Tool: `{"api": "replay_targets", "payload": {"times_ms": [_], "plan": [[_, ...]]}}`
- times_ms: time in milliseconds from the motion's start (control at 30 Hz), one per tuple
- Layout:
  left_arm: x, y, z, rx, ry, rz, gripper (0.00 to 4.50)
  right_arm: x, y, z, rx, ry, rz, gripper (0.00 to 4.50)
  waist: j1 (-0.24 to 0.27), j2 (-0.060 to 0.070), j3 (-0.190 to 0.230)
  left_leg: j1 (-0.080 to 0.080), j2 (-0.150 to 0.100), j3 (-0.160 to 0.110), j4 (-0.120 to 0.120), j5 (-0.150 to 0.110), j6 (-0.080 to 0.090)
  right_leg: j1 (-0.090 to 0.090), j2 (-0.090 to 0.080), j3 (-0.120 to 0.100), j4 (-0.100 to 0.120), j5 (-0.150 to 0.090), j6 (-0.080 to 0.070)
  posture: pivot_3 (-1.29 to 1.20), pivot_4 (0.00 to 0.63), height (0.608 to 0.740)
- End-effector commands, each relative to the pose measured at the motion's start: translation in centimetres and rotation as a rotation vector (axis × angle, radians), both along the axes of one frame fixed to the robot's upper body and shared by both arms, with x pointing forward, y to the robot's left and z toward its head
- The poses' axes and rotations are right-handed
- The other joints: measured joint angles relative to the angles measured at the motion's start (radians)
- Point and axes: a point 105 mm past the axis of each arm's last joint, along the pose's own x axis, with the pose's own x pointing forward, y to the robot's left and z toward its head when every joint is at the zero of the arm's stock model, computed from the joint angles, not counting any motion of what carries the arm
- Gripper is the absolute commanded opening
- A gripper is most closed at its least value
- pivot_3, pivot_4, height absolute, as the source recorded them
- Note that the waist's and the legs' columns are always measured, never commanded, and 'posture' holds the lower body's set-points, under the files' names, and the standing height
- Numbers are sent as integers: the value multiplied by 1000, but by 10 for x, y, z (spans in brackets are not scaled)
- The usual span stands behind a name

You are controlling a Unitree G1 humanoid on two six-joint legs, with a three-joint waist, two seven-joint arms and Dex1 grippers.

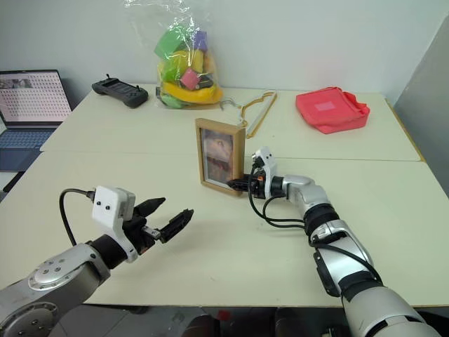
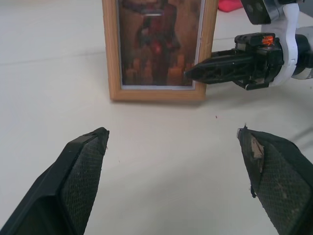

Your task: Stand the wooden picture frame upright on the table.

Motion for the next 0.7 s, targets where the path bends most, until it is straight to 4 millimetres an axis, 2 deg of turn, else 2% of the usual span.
{"api": "replay_targets", "payload": {"times_ms": [33,67,167,200,300,467,567,633,700], "plan": [[1,-2,5,2,-41,-21,4500,5,-6,3,-38,-104,-33,1273,0,0,0,0,0,0,0,0,0,0,0,0,0,0,0,0,150,740],[1,-3,5,2,-41,-25,4500,6,-7,-2,-46,-100,-49,1827,0,0,0,0,0,0,0,0,0,0,0,0,0,0,0,0,150,740],[5,-1,4,8,-39,-34,4500,6,-9,-7,-50,-97,-70,2376,0,0,0,0,0,0,0,0,0,0,0,0,0,0,0,0,150,740],[6,0,4,12,-38,-36,4500,6,-10,-8,-55,-103,-74,2725,0,0,0,0,0,0,0,0,0,0,0,0,0,0,0,0,150,740],[14,5,5,22,-42,-40,4500,7,-14,-10,-70,-115,-98,3352,-2,0,0,0,0,0,0,0,0,0,1,0,0,0,0,0,150,740],[26,10,9,55,-52,-80,4500,6,-37,-8,-103,-146,-140,4381,2,0,0,0,0,-1,0,0,0,0,1,0,0,0,0,0,150,740],[34,24,18,60,-44,-82,4500,-4,-63,-5,-219,-233,-122,4446,5,0,0,-1,0,0,0,0,0,1,1,0,-1,0,0,0,150,740],[38,36,26,73,-18,-106,4500,-15,-81,7,-271,-278,-82,4446,5,0,0,-2,0,-2,0,0,0,0,0,-2,-1,0,0,0,150,740],[43,54,38,89,14,-133,4500,-35,-92,35,-242,-265,-17,4446,3,2,2,-2,0,-1,0,0,0,-1,1,-2,-1,0,0,0,150,740]]}}
